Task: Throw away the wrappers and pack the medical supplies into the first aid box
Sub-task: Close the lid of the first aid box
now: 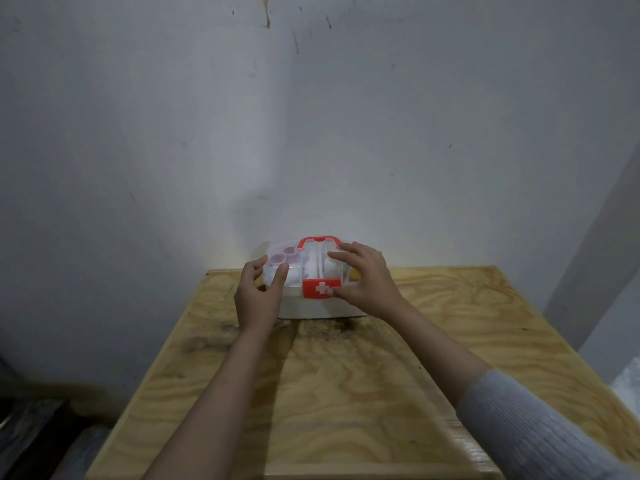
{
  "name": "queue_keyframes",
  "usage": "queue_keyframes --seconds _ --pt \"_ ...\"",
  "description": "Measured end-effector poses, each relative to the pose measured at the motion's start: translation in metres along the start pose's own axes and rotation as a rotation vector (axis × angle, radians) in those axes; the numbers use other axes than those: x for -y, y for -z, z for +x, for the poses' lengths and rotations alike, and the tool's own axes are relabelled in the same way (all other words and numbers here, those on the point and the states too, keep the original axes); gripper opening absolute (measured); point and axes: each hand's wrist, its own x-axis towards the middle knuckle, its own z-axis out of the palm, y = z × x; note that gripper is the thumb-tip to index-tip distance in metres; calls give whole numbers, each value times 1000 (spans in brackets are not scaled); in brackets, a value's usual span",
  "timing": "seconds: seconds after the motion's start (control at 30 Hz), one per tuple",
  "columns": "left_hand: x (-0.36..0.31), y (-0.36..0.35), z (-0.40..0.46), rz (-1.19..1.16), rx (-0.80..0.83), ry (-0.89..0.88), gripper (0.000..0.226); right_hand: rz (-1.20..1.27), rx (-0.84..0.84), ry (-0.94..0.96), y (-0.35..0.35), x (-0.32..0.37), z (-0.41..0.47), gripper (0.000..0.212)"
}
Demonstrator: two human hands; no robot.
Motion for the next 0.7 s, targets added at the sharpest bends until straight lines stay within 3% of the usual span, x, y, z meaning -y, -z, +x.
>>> queue_keyframes --seconds 0.3,0.7 --pt "6 -6 5 -6 -19 1 49 -119 -146 160 -16 -17 -1 59" --pt "-3 -20 24 6 48 22 50 -59 -66 91 -10 -31 25 62"
